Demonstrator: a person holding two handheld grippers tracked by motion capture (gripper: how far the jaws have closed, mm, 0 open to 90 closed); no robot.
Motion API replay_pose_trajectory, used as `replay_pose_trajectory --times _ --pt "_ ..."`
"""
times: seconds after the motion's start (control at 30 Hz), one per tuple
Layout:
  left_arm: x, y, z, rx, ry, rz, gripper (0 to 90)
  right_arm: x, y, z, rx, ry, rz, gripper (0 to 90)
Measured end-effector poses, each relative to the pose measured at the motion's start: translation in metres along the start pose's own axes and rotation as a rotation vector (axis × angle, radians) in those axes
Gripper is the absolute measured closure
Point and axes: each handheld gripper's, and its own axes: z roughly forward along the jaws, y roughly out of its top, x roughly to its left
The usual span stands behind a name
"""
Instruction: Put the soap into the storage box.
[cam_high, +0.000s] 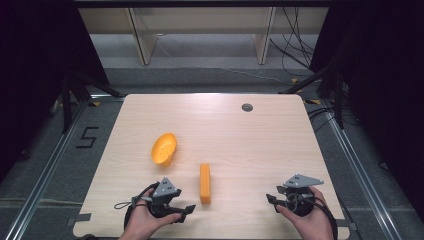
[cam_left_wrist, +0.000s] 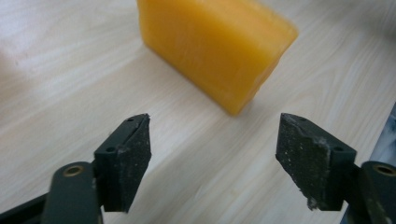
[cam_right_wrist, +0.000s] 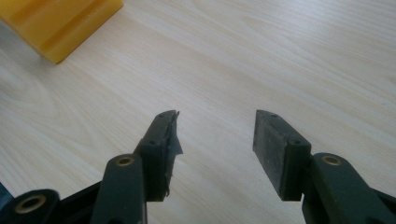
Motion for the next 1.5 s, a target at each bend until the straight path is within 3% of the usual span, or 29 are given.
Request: replay_pose_trajectory --times 0.07,0.1,0.13,0.17,0.2,0.27,0.4,0.43,0.47,0.5,0.53,0.6,0.63,0.7,0.73,0.83,1.03,1.07,1.2,1.4,1.47,1.5 --pt "-0.006 0.005 0.004 -0.003 0.011 0.017 22.9 0.001 0.001 0.001 0.001 0.006 0.023 49.7" --pt "-0.009 0.008 0.006 -0.01 0.012 0.017 21.8 0.001 0.001 0.003 -0.005 0.009 0.006 49.2" --pt "-0.01 0.011 0.008 -0.001 0.026 0.042 20.7 0.001 0.002 0.004 -0.002 0.013 -0.003 48.8" --pt "-0.013 0.013 0.01 0.001 0.024 0.027 20.4 0.003 0.003 0.005 0.005 0.018 -0.012 48.6" --pt "-0.014 0.015 0.01 0.0 0.032 0.046 19.6 0.003 0.003 0.006 0.0 0.018 -0.024 48.5" --pt "-0.018 0.019 0.014 -0.012 0.045 0.034 18.8 0.004 0.003 0.006 -0.006 0.022 -0.021 48.3" --pt "-0.027 0.027 0.022 0.003 0.086 0.057 17.6 0.004 0.003 0.005 0.01 0.014 -0.005 48.0" --pt "-0.028 0.029 0.024 0.011 0.097 0.058 17.0 0.003 0.003 0.005 0.009 0.01 -0.01 47.7" --pt "-0.028 0.03 0.025 0.053 0.106 0.08 17.0 0.003 0.003 0.005 0.009 0.01 -0.01 47.7" --pt "-0.03 0.032 0.029 0.048 0.115 0.078 17.0 0.003 0.003 0.006 0.01 0.009 -0.011 47.5" --pt "-0.03 0.033 0.03 0.064 0.132 0.101 16.6 0.003 0.002 0.006 0.008 0.011 -0.008 47.3" --pt "-0.034 0.034 0.037 0.037 0.173 0.066 16.6 0.004 0.002 0.006 0.023 0.015 -0.007 47.1" --pt "-0.034 0.035 0.039 0.037 0.185 0.067 16.6 0.004 0.002 0.006 0.023 0.015 -0.007 47.1" --pt "-0.035 0.036 0.042 0.009 0.203 0.021 16.6 0.003 0.001 0.007 0.028 0.015 -0.013 47.0" --pt "-0.031 0.037 0.042 0.033 0.218 0.044 16.6 0.003 0.001 0.007 0.03 0.018 -0.013 47.0" --pt "-0.03 0.037 0.048 0.032 0.233 0.008 16.6 0.001 0.002 0.009 0.014 0.023 -0.038 47.0" --pt "-0.039 0.035 0.06 0.044 0.234 -0.045 16.8 0.003 0.002 0.008 0.024 0.024 -0.02 46.9" --pt "-0.039 0.035 0.061 0.062 0.236 -0.042 17.0 0.003 0.002 0.008 0.023 0.023 -0.023 46.9" --pt "-0.04 0.031 0.067 0.037 0.287 -0.06 18.5 0.003 0.002 0.009 0.026 0.028 -0.025 46.9" --pt "-0.036 0.023 0.072 0.011 0.317 -0.075 25.1 0.003 0.001 0.009 0.032 0.028 -0.027 46.9" --pt "-0.037 0.022 0.073 -0.009 0.288 -0.082 32.3 0.002 0.001 0.009 0.031 0.03 -0.028 47.0" --pt "-0.037 0.022 0.072 0.003 0.291 -0.061 32.3 0.002 0.001 0.009 0.031 0.03 -0.028 47.0"
